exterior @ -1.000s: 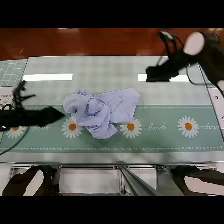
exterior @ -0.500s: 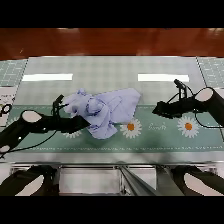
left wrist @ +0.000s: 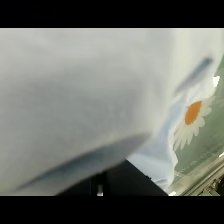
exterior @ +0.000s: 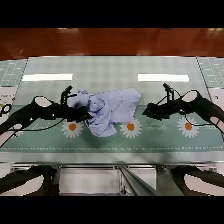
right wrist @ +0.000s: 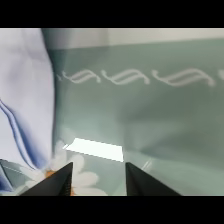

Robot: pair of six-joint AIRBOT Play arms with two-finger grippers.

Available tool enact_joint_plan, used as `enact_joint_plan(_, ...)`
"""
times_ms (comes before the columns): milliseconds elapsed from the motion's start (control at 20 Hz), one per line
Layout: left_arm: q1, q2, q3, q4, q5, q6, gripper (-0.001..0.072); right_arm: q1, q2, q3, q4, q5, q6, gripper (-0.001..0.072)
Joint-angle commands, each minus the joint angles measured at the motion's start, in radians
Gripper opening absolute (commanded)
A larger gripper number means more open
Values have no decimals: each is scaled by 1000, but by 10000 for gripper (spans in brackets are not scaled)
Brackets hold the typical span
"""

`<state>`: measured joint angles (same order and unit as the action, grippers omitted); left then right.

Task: Fold the shirts.

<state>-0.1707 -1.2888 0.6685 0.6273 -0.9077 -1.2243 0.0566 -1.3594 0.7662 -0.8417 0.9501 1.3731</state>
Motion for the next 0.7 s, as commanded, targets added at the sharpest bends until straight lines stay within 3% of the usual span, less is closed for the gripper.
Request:
enact_joint_plan(0,45,13,41,9,-73,35,20,60,-109,95,67,-8,-18,402)
enact_joint_plan(350,71,58,41,8,-73,35,20,155,-308,299,85,68,-20,402)
enact_joint_plan(550,71,58,41,8,-73,35,20,159,-327,352,82,68,-40,352)
enact_joint_plan(600,71,58,41,8,-72,35,20,159,-327,362,77,79,-56,222)
enact_joint_plan(650,76,58,42,8,-72,35,20,159,-327,372,73,98,-72,46)
